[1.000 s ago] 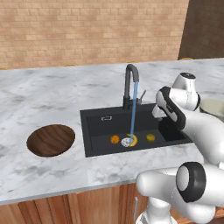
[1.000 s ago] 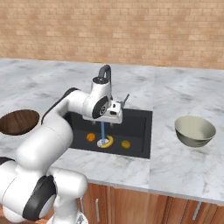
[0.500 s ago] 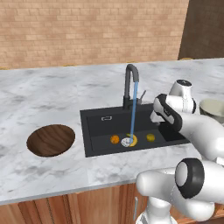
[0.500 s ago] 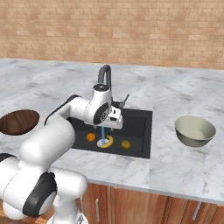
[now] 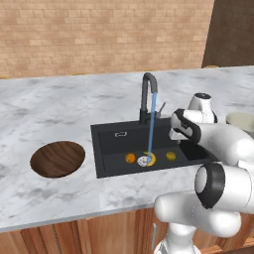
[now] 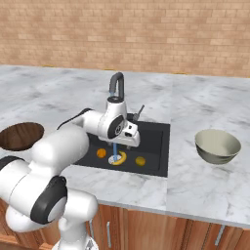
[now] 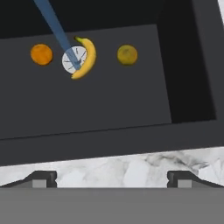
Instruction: Pick the oranges from the sink and place them in one bowl. Place the banana in the other bowl. Then turn off the sink faucet.
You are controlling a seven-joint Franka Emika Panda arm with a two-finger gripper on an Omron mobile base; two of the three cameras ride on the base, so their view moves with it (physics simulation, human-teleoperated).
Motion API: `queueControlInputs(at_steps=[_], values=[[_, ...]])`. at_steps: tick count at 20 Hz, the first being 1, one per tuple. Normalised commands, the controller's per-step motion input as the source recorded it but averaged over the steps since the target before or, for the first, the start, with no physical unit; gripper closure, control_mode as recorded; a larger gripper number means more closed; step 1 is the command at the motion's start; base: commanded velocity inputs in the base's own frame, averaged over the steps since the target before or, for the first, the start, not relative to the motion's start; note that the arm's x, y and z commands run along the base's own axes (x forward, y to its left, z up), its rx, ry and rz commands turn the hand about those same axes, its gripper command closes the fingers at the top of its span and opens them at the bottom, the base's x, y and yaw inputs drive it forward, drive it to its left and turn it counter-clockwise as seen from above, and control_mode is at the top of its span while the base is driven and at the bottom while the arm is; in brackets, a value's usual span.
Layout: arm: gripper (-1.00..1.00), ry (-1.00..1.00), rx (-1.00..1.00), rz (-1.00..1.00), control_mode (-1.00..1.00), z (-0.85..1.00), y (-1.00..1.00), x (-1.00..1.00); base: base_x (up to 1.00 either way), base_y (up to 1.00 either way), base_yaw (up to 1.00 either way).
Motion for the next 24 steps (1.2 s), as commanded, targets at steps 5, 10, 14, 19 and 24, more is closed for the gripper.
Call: queueControlInputs(at_steps=[5, 10, 14, 19, 24], values=[[-1.0, 0.02, 0.0, 0.0, -1.0, -0.14, -0.01, 0.2, 0.0, 0.0, 0.0], [-1.0, 0.0, 0.0, 0.0, -1.0, -0.14, 0.0, 0.04, 0.0, 0.0, 0.0], [-1.0, 0.0, 0.0, 0.0, -1.0, -0.23, 0.0, 0.01, 0.0, 0.0, 0.0], [-1.0, 0.0, 0.0, 0.0, -1.0, -0.25, 0.0, 0.08, 0.0, 0.0, 0.0], [-1.0, 0.0, 0.0, 0.0, -1.0, -0.24, 0.0, 0.08, 0.0, 0.0, 0.0]])
